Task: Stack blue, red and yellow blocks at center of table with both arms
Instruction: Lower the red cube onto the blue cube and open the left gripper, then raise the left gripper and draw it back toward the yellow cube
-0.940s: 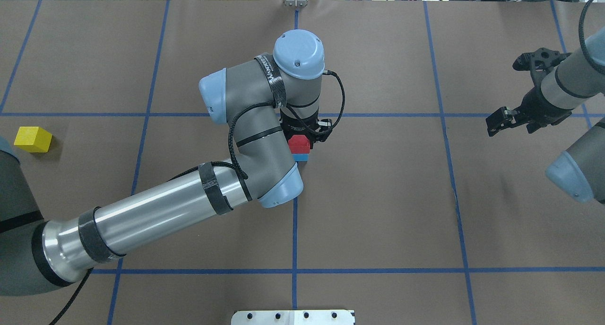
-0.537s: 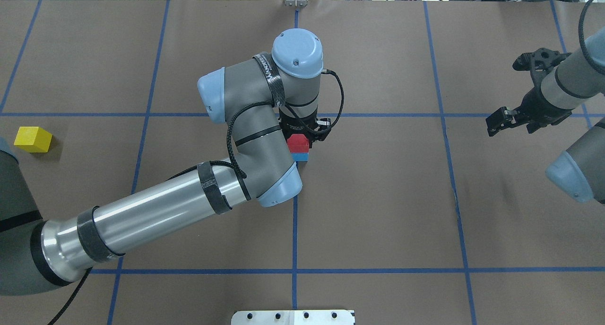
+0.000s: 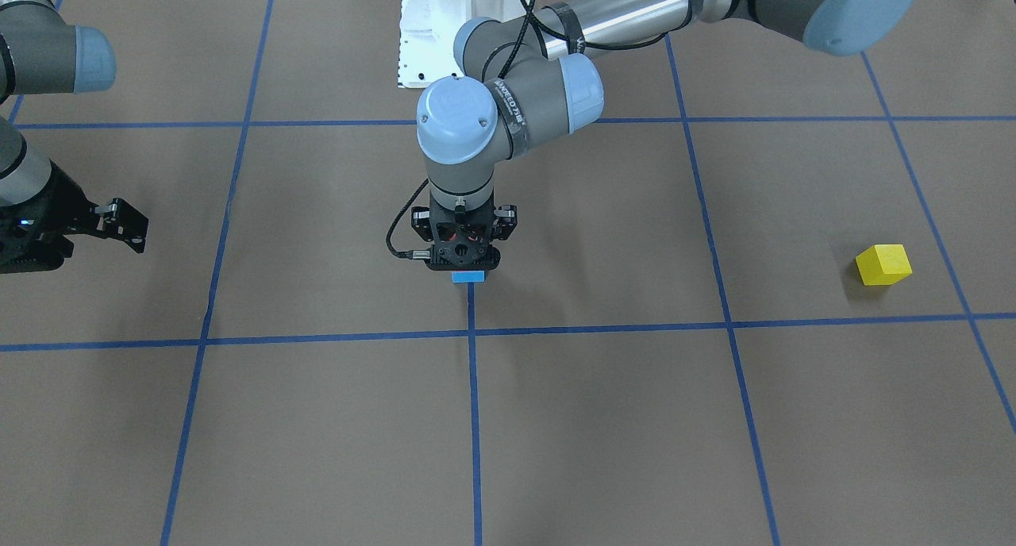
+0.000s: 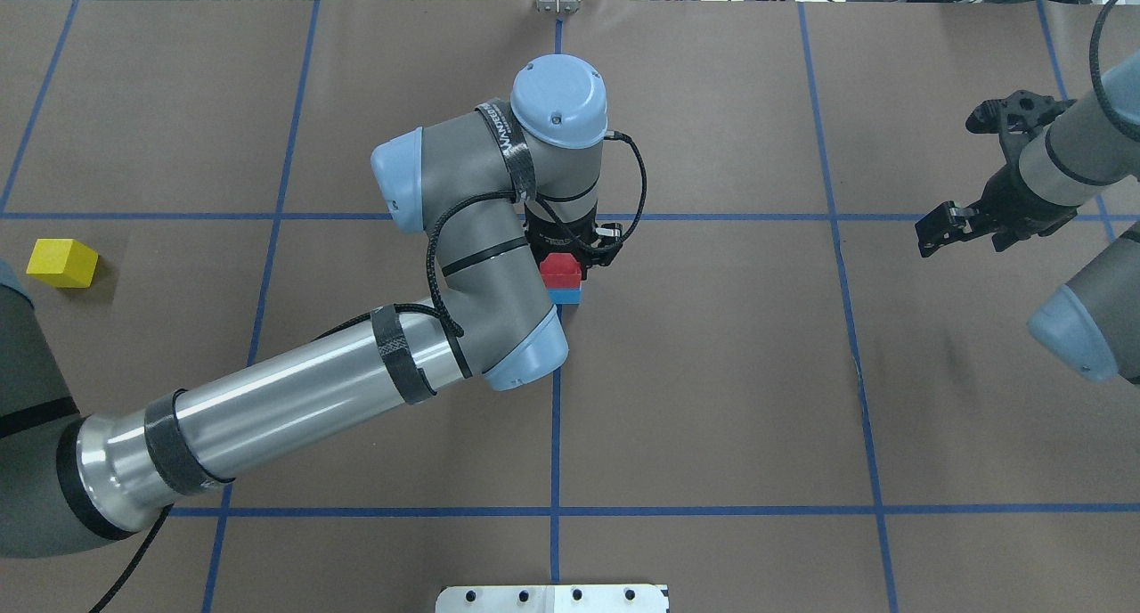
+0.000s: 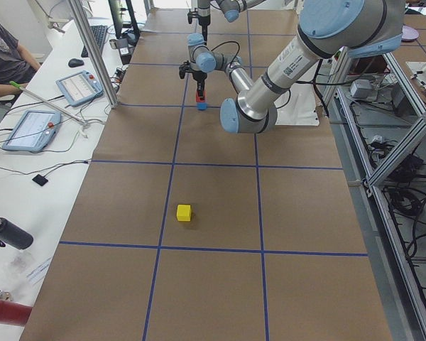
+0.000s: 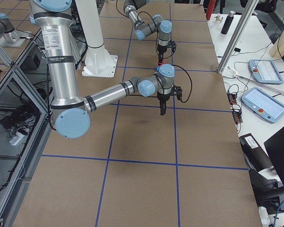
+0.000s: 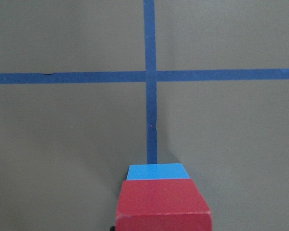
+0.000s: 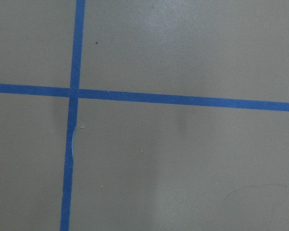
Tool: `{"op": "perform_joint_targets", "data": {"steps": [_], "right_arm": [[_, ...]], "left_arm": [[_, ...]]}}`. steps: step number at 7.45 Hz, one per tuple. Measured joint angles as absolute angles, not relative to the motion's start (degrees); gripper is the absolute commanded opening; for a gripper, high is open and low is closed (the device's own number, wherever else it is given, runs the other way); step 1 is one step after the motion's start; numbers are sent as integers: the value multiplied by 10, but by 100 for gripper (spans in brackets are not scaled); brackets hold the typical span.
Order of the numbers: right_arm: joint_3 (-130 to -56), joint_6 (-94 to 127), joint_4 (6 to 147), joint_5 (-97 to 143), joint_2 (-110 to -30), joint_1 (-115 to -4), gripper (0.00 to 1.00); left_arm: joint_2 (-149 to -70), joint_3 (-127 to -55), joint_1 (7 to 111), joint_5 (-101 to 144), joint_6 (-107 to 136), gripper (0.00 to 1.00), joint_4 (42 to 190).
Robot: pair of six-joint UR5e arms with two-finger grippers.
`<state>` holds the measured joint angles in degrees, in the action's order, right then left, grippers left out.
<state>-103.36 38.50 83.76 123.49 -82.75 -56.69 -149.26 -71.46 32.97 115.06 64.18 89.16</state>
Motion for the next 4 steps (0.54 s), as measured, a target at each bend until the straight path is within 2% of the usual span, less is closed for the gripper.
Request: {"op": "perform_joint_targets", "data": {"steps": [4], "right_arm": [[-1029, 385, 838, 1235, -826, -566, 100]], "left_arm": [[-1493, -716, 330, 1150, 642, 26, 893]]}}
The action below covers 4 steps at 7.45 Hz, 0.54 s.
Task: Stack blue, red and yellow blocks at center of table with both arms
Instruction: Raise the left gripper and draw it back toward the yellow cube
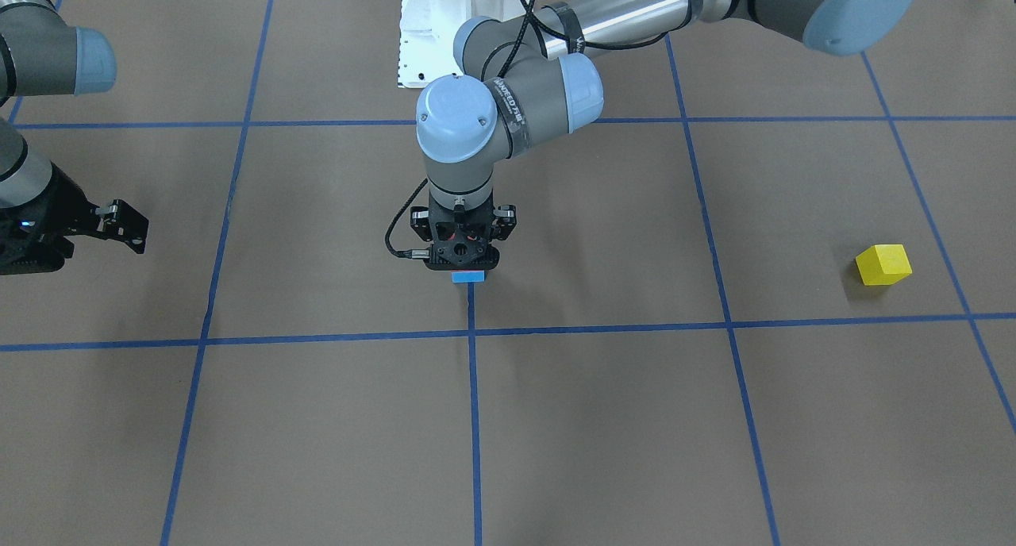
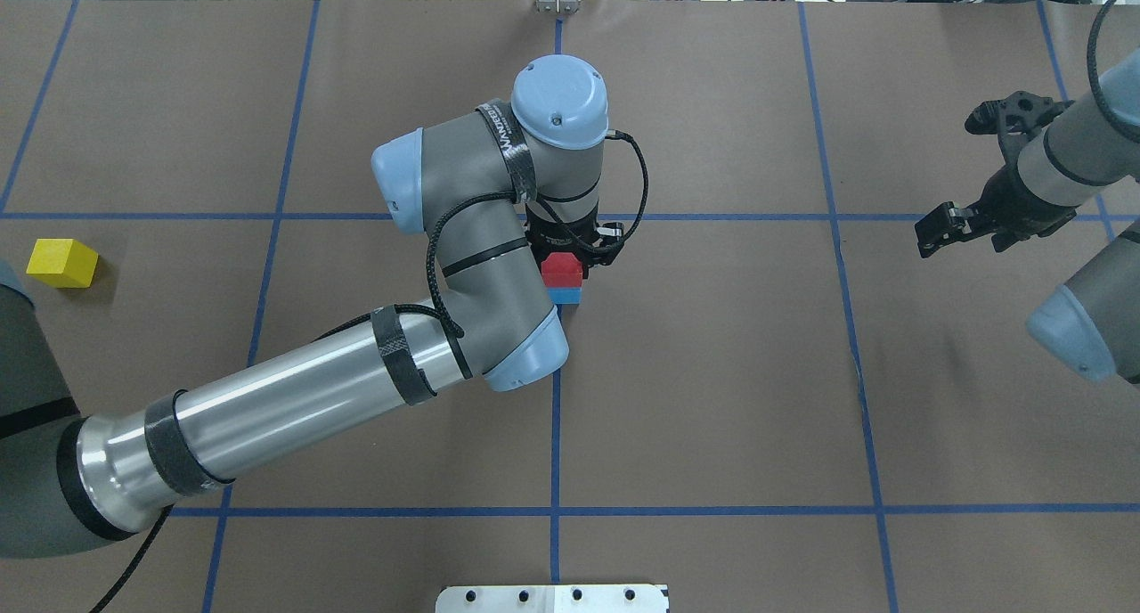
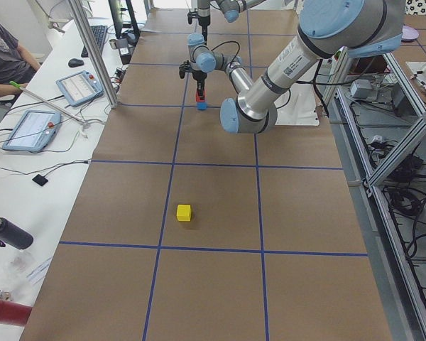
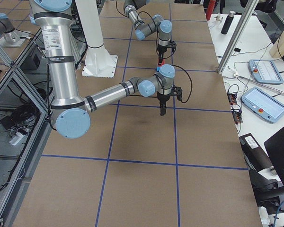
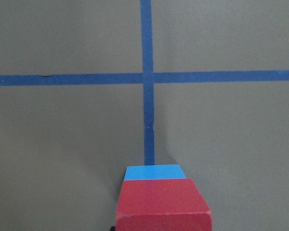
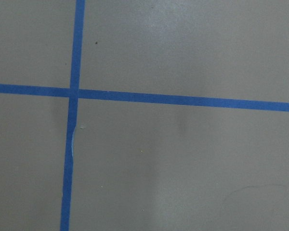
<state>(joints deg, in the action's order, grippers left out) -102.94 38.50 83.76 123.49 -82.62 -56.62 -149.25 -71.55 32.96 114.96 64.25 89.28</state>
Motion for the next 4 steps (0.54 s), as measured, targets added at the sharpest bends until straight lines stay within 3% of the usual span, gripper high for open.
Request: {"op": "perform_joint_targets", "data": {"steps": [1, 3, 4], "right_arm": [[-1028, 385, 838, 1235, -825, -566, 100], [-1026, 385, 838, 1235, -824, -566, 100], [-1026, 385, 838, 1235, -824, -566, 100]], "left_arm": [[-1492, -716, 330, 1150, 642, 35, 892], [-1492, -716, 329, 1150, 642, 83, 893], [-1492, -715, 329, 1150, 642, 98, 893]]}}
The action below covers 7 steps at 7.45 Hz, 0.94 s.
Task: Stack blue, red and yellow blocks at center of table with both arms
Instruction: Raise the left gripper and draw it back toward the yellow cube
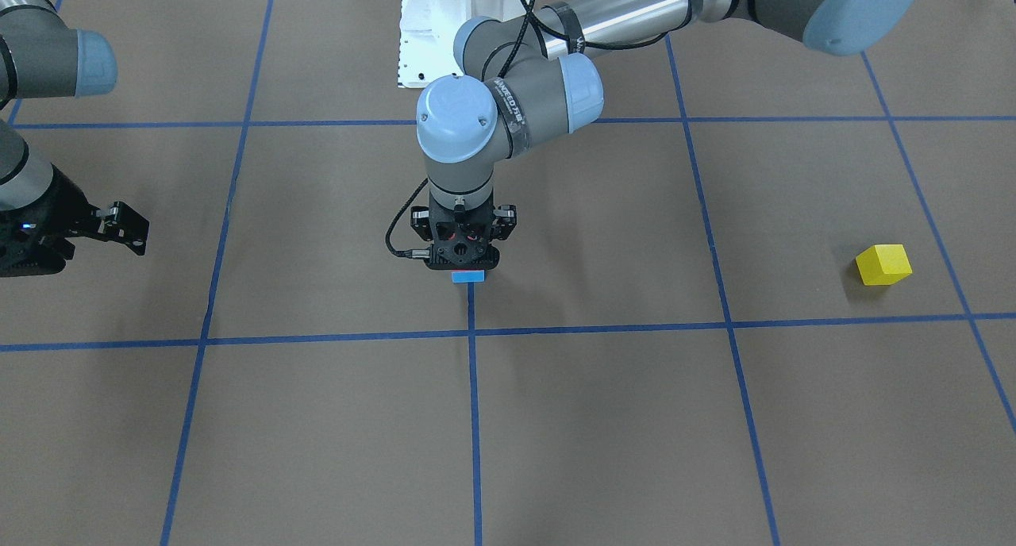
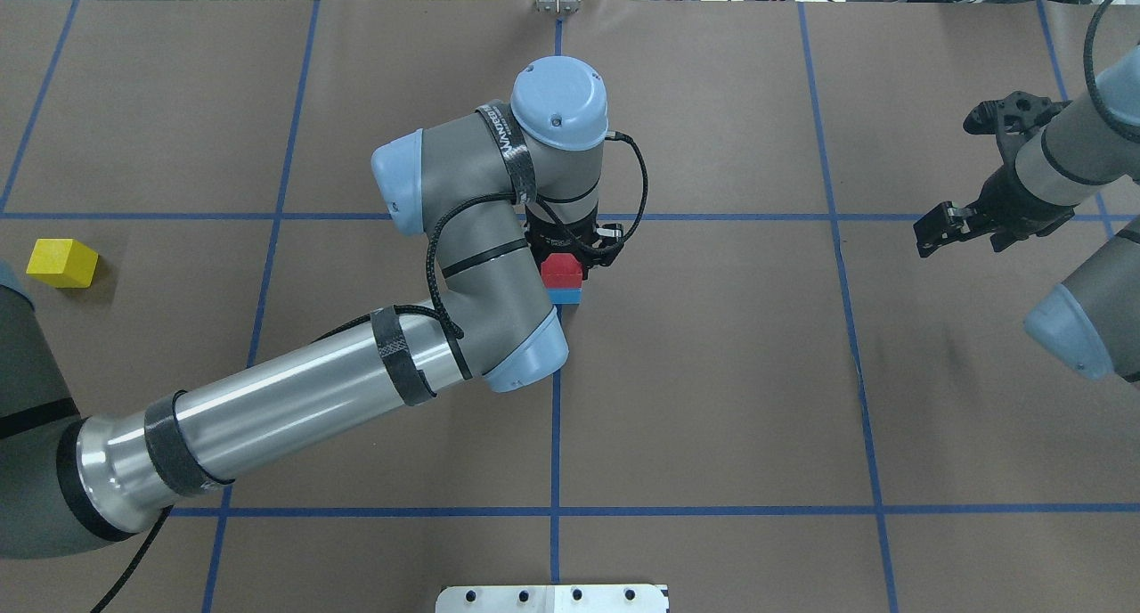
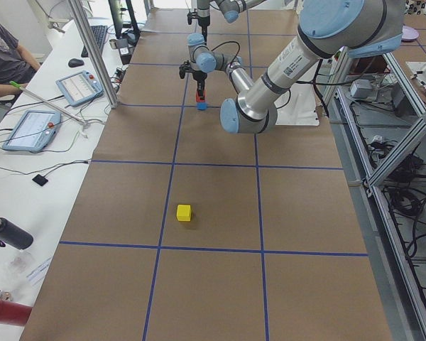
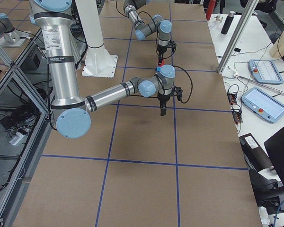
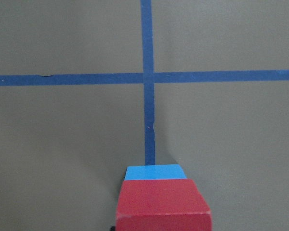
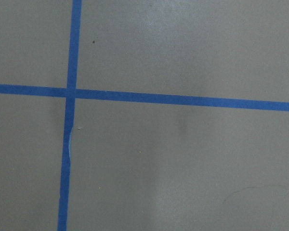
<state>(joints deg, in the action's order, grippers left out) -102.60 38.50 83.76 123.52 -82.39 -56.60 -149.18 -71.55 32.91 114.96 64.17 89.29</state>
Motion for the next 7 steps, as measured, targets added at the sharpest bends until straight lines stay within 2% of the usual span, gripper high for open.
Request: {"op": "perform_joint_targets", "data": {"steps": [5, 7], "right_arm": [[-1025, 385, 837, 1236, -823, -567, 100], [-1025, 385, 837, 1237, -824, -570, 100]], "left_arm": [[-1488, -722, 330, 1150, 640, 99, 891], [-1463, -789, 338, 1153, 631, 99, 867]]}}
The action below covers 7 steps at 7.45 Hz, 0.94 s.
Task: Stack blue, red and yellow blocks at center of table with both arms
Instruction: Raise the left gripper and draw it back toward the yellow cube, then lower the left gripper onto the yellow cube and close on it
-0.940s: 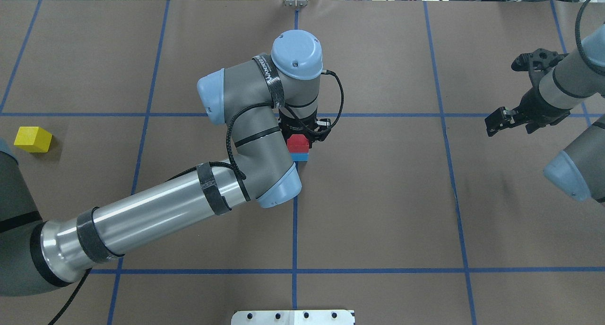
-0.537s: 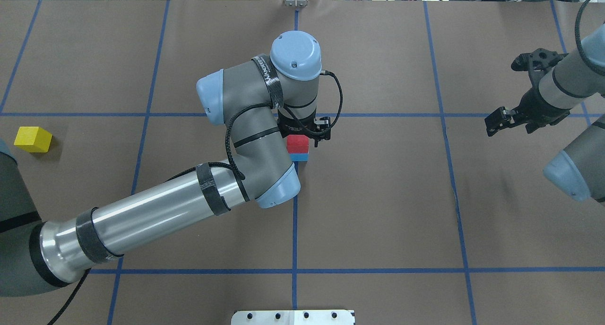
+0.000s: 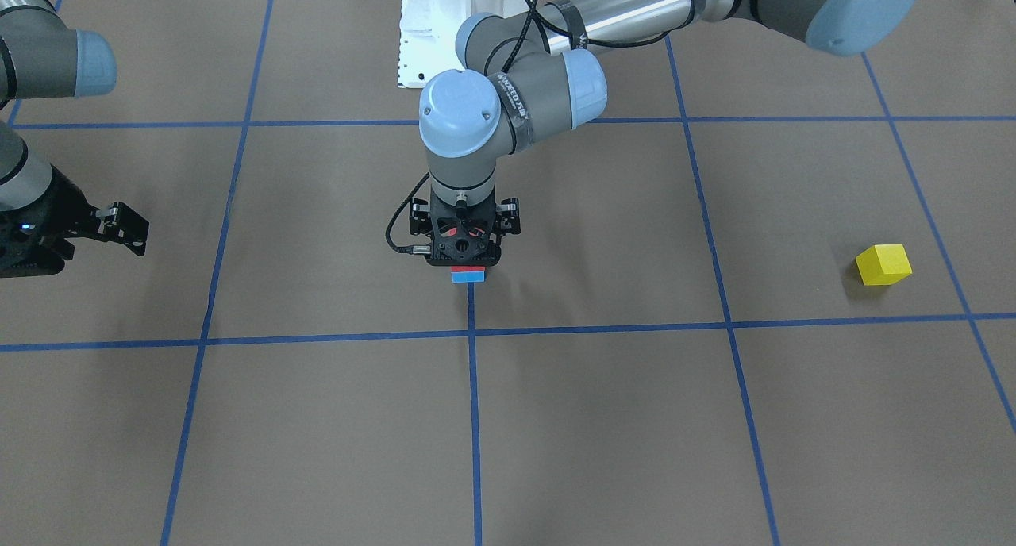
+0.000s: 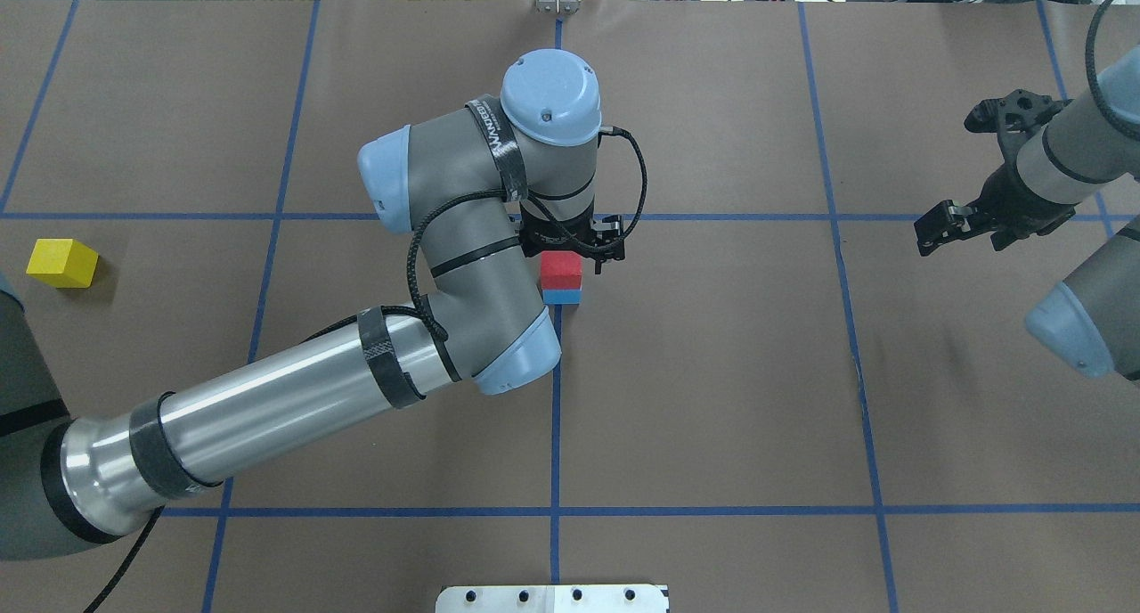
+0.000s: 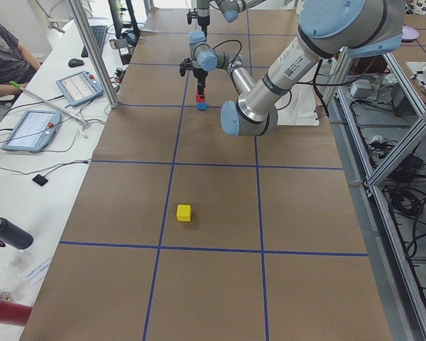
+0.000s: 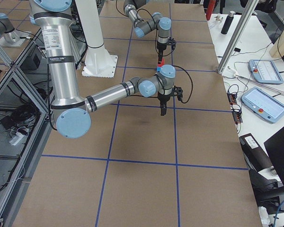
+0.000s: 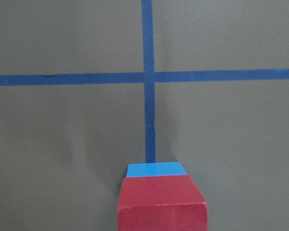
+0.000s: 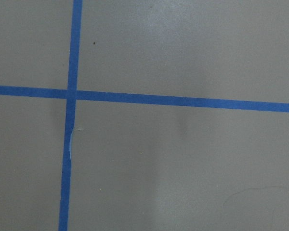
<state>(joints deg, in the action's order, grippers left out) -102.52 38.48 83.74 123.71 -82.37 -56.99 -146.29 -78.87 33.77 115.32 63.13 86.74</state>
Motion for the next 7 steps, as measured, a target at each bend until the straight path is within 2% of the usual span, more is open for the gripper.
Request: {"op": "perform_joint_targets", "data": {"steps": [2, 4, 6, 7], "right_arm": [[-1025, 384, 837, 1238, -824, -574, 100], [-1026, 385, 837, 1237, -825, -576, 100], [-1027, 385, 835, 1236, -827, -576, 100], [-1027, 386, 834, 1235, -827, -577, 100]], "left_arm": [[-1377, -934, 368, 1156, 574, 99, 807], [-1238, -1058, 424, 1158, 475, 100, 785], [-1108, -1087, 509, 1174, 366, 100, 810], [-1050, -1068, 552, 1193, 311, 100, 860]]}}
